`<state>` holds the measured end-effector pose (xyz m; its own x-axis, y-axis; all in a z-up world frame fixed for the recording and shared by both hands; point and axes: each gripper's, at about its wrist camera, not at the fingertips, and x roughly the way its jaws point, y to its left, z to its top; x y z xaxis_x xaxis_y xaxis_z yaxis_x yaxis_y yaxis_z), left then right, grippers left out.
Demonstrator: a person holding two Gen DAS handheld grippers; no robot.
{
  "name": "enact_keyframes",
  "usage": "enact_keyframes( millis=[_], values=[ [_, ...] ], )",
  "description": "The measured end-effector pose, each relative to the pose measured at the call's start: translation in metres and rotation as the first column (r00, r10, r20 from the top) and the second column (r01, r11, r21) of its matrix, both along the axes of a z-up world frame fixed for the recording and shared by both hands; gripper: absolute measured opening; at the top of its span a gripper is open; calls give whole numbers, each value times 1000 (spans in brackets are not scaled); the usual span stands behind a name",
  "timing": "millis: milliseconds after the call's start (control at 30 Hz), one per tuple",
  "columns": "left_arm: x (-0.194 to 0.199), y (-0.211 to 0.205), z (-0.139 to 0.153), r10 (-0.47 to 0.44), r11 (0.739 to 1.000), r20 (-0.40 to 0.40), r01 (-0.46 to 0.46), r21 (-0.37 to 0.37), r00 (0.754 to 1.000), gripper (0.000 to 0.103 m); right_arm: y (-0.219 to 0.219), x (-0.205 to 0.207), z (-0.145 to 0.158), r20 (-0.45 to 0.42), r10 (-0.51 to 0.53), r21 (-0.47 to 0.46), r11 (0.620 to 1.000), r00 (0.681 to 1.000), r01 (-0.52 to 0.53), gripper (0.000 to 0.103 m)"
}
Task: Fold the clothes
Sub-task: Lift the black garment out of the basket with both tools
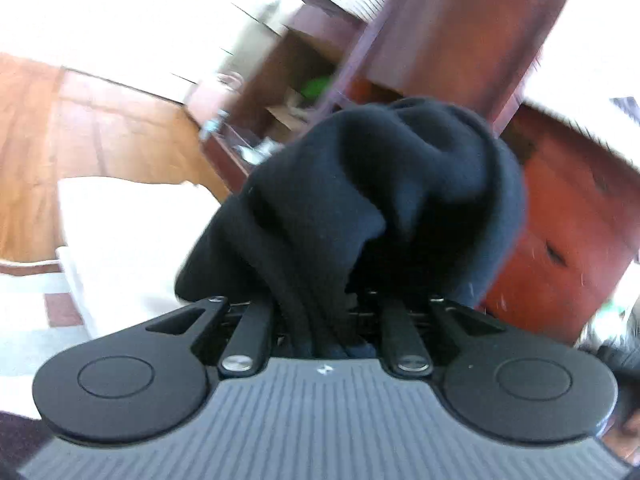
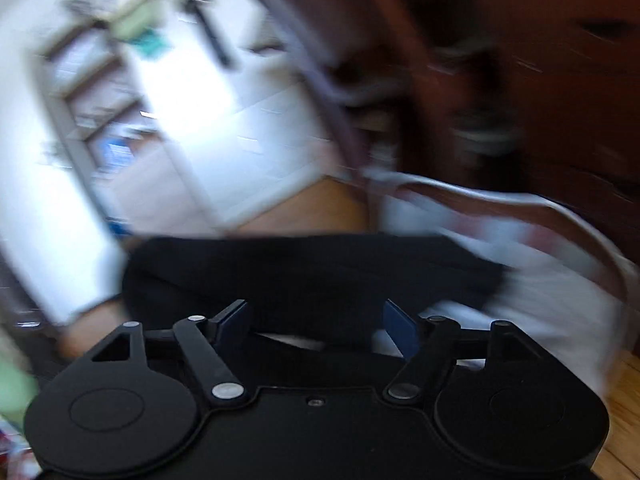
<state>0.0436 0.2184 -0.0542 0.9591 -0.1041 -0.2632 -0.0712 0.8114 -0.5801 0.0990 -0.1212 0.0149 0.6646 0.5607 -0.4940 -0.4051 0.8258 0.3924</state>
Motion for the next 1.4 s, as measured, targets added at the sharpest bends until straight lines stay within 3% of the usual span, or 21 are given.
enact_keyframes(
  millis=[67,167,300,400,600,700,733,767,800,933,1067,1167,1300,1400],
  values=[
    [-8,6,1,51,998,6,-51,43,999,10,-15,11,-23,-68,-33,-22,999,997,32,78],
    [-21,14,-4,81,997,-2,-81,-1,997,10,-15,26,-40,-134,-12,-1,1000,991,12,78],
    [-26,17,-15,106,994,-5,-106,-26,994,10,22,53,-49,-202,132,96,989,970,-115,78],
    [-30,21,-17,96,994,2,-96,-54,995,10,70,78,-62,-256,214,45,977,943,-210,78],
    [-29,15,-12,84,996,13,-84,-29,996,10,131,127,-110,-415,201,-5,975,887,-223,79],
    [-26,15,-14,84,996,1,-84,-15,996,10,143,139,-135,-445,187,3,978,876,-207,80],
    [-30,15,-16,86,996,-6,-86,-6,996,10,145,137,-138,-420,175,-3,981,891,-194,63],
    [-30,14,-17,87,996,-12,-87,1,996,10,147,132,-138,-373,167,-13,983,912,-185,39],
    [-29,14,-17,86,996,-16,-86,0,996,10,146,126,-138,-327,161,-18,984,931,-177,7],
    [-31,14,-9,55,998,14,-55,-4,998,10,119,98,-125,-196,116,140,986,974,-89,7],
    [-30,6,12,-2,1000,51,2,2,999,10,92,76,-98,-124,58,189,981,991,-34,7],
    [-31,-4,35,-41,999,90,37,39,995,10,76,57,-57,-26,43,225,974,999,-36,7],
    [-43,-5,72,-68,997,187,60,47,980,10,68,24,12,160,67,239,965,985,-105,7],
    [-53,3,105,-70,996,213,56,71,975,10,71,-1,67,289,102,244,954,952,-176,7]
  ],
)
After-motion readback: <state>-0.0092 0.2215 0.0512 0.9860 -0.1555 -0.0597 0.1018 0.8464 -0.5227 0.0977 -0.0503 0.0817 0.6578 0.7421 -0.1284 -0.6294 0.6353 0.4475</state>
